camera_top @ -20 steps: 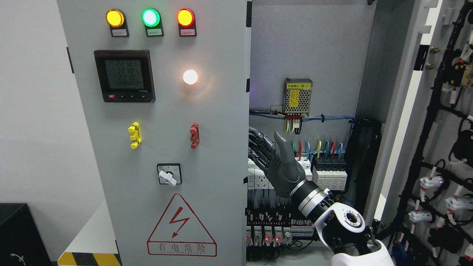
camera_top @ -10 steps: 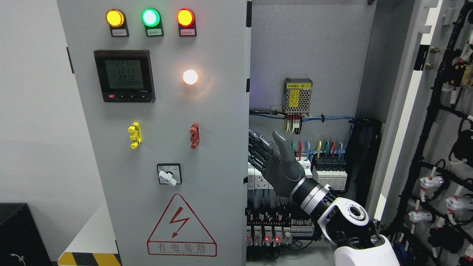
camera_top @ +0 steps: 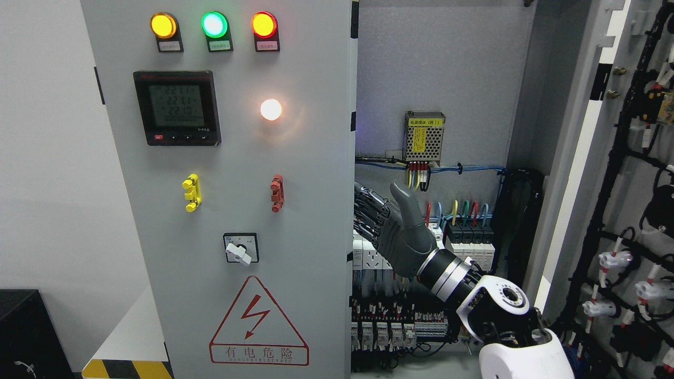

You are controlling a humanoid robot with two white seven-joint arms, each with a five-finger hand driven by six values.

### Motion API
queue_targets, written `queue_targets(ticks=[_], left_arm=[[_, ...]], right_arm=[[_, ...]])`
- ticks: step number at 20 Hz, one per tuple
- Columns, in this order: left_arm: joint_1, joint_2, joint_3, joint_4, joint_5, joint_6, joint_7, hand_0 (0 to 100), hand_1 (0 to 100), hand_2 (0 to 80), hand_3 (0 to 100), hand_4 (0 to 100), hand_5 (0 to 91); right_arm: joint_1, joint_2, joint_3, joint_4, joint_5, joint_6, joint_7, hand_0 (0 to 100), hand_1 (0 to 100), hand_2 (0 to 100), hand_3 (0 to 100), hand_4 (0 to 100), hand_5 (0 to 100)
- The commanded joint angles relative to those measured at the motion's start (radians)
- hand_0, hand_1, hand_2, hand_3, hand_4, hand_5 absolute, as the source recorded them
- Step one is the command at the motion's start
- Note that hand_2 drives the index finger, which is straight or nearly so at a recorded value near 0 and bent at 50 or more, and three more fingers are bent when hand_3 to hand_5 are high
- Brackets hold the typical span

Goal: Open door with both hands
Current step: 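Hook the right hand fingers behind the indicator-light door edge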

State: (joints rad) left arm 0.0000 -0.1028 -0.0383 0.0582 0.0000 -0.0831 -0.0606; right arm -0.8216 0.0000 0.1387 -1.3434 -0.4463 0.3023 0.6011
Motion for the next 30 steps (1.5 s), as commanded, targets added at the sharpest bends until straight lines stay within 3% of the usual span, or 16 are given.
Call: queue_targets(ticks=[1, 4, 13, 16, 30], left_arm=[[0.006, 0.0, 0.0, 0.0, -0.008, 0.0, 0.001, 0, 0, 0.0, 0, 0, 0.0], [0.006, 0.0, 0.0, 0.0, -0.008, 0.0, 0.001, 0, 0, 0.0, 0, 0, 0.0], [0.006, 0.0, 0.0, 0.0, -0.008, 0.0, 0.001, 0, 0, 0.0, 0, 0, 0.0], [0.006, 0.0, 0.0, 0.0, -0.008, 0.0, 0.001, 0, 0, 0.0, 0, 0, 0.0], [0.006, 0.0, 0.0, 0.0, -0.008, 0.0, 0.001, 0, 0, 0.0, 0, 0, 0.0]], right_arm=[[-0.005, 0.021, -0.022, 0.026, 0.0, 0.0, 0.002, 0, 0, 0, 0, 0, 0], [-0.01, 0.021, -0.03, 0.03, 0.001, 0.0, 0.049, 0, 0, 0, 0, 0, 0], [-0.013, 0.021, -0.039, 0.052, 0.0, 0.003, 0.06, 0, 0, 0, 0, 0, 0], [-0.013, 0.02, -0.039, 0.052, 0.0, 0.032, 0.108, 0, 0, 0, 0, 0, 0], [-0.031, 0.017, -0.039, 0.069, -0.002, 0.05, 0.143, 0, 0, 0, 0, 0, 0]])
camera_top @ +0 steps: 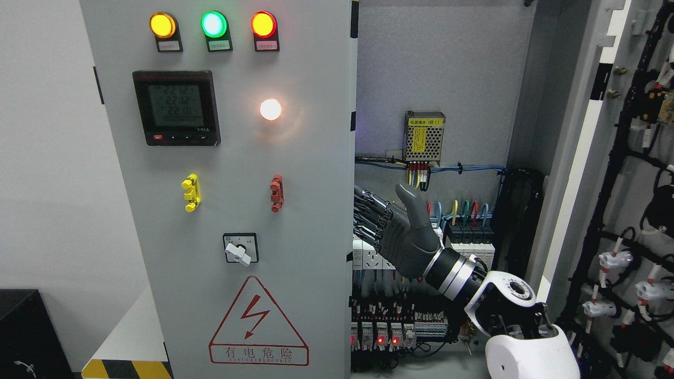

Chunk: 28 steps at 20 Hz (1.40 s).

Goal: Open door with both hands
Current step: 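Hook the right hand fingers behind the indicator-light door edge, then pull the indicator-light door outward with the right hand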

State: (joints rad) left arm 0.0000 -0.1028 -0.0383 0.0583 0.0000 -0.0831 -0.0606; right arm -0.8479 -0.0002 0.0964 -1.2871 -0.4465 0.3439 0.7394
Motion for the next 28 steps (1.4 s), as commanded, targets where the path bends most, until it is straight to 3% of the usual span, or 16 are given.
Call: queue_targets(ticks=[1, 4, 28], left_arm=[[0.006, 0.0, 0.0, 0.0, -0.006, 0.0, 0.001, 0, 0, 0.0, 0, 0, 0.0], [0.006, 0.0, 0.0, 0.0, -0.006, 0.0, 0.001, 0, 0, 0.0, 0, 0, 0.0], [0.006, 0.0, 0.0, 0.0, -0.008, 0.0, 0.001, 0, 0, 0.0, 0, 0, 0.0]], right_arm=[[-0.005, 0.017, 0.002, 0.011, -0.001, 0.017, 0.005, 0, 0, 0, 0, 0, 0], [-0.007, 0.016, 0.002, 0.011, 0.0, 0.02, 0.035, 0, 0, 0, 0, 0, 0], [-0.007, 0.017, 0.006, -0.001, 0.0, 0.03, 0.066, 0, 0, 0, 0, 0, 0]])
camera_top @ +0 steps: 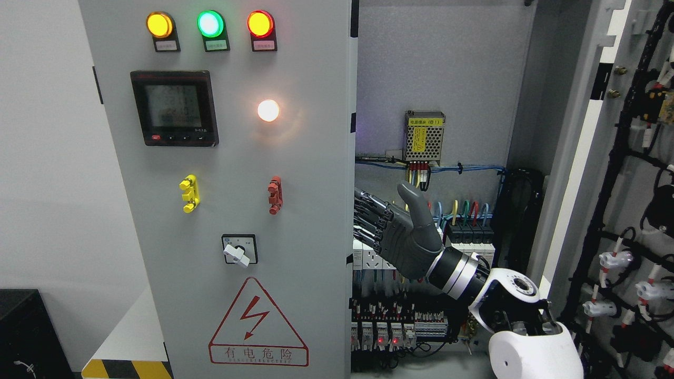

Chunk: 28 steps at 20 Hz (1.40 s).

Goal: Open door with both hands
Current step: 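Pull the indicator-light door outward with the right hand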

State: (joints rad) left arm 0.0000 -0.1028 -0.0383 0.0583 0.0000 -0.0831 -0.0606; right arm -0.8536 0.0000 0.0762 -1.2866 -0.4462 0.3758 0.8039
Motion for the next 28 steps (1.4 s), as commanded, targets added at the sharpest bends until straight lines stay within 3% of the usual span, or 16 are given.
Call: queue_targets(ticks=[1, 2, 5, 14, 18, 28], left_arm=[[0.006, 0.0, 0.0, 0.0, -0.006, 0.0, 0.001, 0, 0, 0.0, 0, 0, 0.0], [0.006, 0.0, 0.0, 0.0, -0.008, 0.0, 0.001, 0, 0, 0.0, 0, 0, 0.0], [0.006, 0.0, 0.0, 0.0, -0.008, 0.0, 0.001, 0, 0, 0.0, 0, 0, 0.0], [0.006, 0.0, 0.0, 0.0, -0.008, 0.0, 0.001, 0, 0, 0.0, 0, 0, 0.0], [0.006, 0.0, 0.0, 0.0, -0.006, 0.0, 0.001, 0, 0, 0.0, 0, 0, 0.0], [0.006, 0.0, 0.0, 0.0, -0.008, 0.0, 0.001, 0, 0, 0.0, 0, 0, 0.0]], right_arm=[[0.001, 0.017, 0.028, -0.002, 0.0, -0.001, 0.001, 0, 0, 0, 0, 0, 0], [0.001, 0.017, 0.033, -0.002, 0.0, -0.001, 0.003, 0, 0, 0, 0, 0, 0], [-0.001, 0.017, 0.033, -0.002, 0.0, -0.001, 0.063, 0, 0, 0, 0, 0, 0], [0.014, 0.015, 0.043, -0.051, 0.001, -0.001, 0.063, 0, 0, 0, 0, 0, 0], [0.08, 0.014, 0.157, -0.154, 0.001, -0.003, 0.064, 0, 0, 0, 0, 0, 0], [0.251, 0.023, 0.35, -0.345, 0.001, -0.005, 0.069, 0, 0, 0, 0, 0, 0]])
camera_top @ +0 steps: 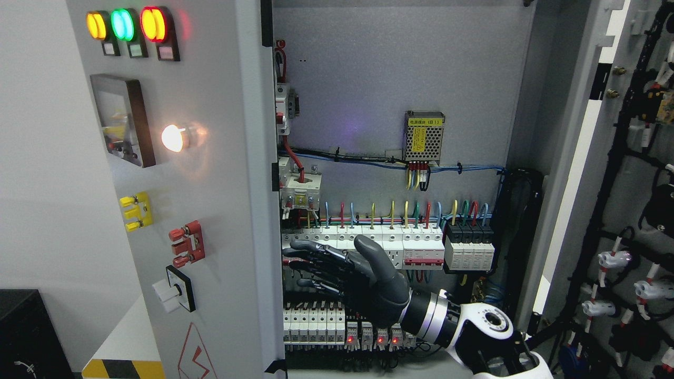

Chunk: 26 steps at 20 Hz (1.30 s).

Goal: Open door with both hands

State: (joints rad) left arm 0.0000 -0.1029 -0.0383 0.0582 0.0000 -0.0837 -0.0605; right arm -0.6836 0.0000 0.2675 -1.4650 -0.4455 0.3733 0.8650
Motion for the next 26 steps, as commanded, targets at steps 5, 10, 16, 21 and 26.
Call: queue_targets(ticks=[5, 10, 16, 21, 26], left_arm=[[0.006, 0.0, 0.0, 0.0, -0.008, 0.001, 0.001, 0, 0, 0.0, 0, 0, 0.0], [0.006, 0.0, 0.0, 0.0, -0.008, 0.001, 0.001, 0, 0, 0.0, 0, 0, 0.0], [0.006, 0.0, 0.0, 0.0, -0.008, 0.001, 0.001, 0, 0, 0.0, 0, 0, 0.0], [0.006, 0.0, 0.0, 0.0, -0.008, 0.001, 0.001, 0, 0, 0.0, 0, 0, 0.0], [0.006, 0.0, 0.0, 0.0, -0.008, 0.001, 0.001, 0, 0, 0.0, 0, 0, 0.0]], right_arm=[[0.157, 0.032, 0.231, -0.228, -0.001, -0.002, 0.008, 0, 0, 0, 0, 0, 0], [0.188, 0.034, 0.274, -0.253, -0.001, -0.002, 0.008, 0, 0, 0, 0, 0, 0], [0.197, 0.043, 0.325, -0.271, -0.001, -0.002, 0.008, 0, 0, 0, 0, 0, 0], [0.21, 0.064, 0.335, -0.282, -0.001, -0.002, 0.006, 0, 0, 0, 0, 0, 0], [0.217, 0.103, 0.358, -0.282, 0.004, -0.001, 0.003, 0, 0, 0, 0, 0, 0]])
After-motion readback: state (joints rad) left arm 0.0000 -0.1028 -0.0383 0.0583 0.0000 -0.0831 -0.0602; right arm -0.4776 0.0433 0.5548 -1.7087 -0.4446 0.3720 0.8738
